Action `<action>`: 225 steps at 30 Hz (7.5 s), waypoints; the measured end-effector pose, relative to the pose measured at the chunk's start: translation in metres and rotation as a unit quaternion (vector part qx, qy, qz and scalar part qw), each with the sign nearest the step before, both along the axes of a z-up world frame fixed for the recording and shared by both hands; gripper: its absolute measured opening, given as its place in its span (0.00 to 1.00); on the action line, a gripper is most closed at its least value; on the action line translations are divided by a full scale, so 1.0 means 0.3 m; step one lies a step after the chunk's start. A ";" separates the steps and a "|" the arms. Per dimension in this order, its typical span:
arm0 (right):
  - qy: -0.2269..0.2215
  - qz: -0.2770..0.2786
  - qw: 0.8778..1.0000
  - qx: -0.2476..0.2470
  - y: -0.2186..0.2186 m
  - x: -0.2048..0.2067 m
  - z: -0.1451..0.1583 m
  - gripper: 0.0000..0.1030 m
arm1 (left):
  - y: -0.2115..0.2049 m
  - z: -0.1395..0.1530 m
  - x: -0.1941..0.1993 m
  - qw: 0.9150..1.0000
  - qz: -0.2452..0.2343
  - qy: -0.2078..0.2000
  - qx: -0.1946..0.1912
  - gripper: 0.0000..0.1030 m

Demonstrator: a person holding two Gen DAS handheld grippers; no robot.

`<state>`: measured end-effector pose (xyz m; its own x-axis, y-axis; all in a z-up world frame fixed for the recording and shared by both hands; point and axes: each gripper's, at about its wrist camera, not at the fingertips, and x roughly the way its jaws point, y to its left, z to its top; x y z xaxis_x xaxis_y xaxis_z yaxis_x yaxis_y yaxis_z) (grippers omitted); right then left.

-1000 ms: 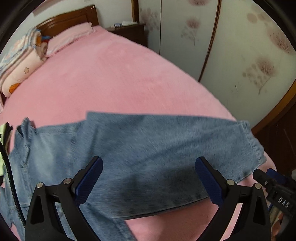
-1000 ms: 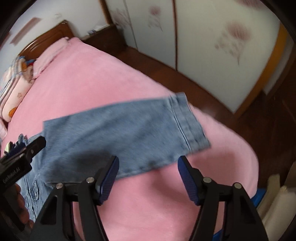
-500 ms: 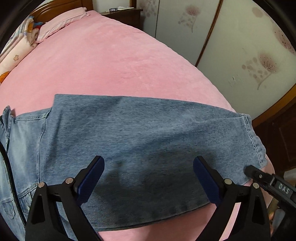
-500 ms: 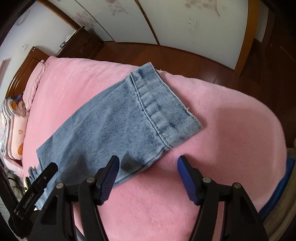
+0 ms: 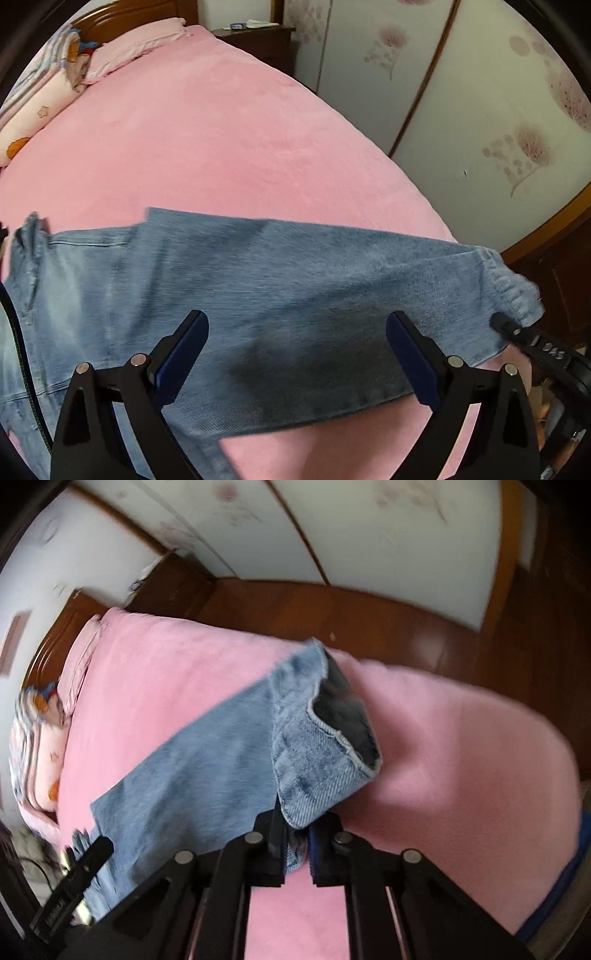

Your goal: Fold large clothes

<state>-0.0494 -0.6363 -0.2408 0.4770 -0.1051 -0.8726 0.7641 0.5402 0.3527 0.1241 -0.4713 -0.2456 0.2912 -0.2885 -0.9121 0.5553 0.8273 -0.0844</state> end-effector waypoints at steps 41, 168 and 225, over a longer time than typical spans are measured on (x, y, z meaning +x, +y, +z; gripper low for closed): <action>0.049 0.485 0.864 -0.127 1.657 0.725 0.040 0.35 | 1.677 -0.062 0.283 0.959 0.216 0.111 -0.144 0.67; 0.050 0.447 0.878 -0.164 1.154 0.799 0.301 0.40 | 1.646 0.472 0.086 0.932 0.359 -0.046 -0.003 0.84; -0.021 0.591 0.795 -0.135 3.023 0.934 0.324 0.42 | 3.370 0.083 -0.088 0.820 0.562 0.052 -0.095 0.91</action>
<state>0.2309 0.2706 -0.1436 0.4100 0.2564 -0.8753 -0.3424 0.9328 0.1128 0.0977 0.5396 -0.2207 0.3934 -0.0304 -0.9189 -0.5683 0.7776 -0.2690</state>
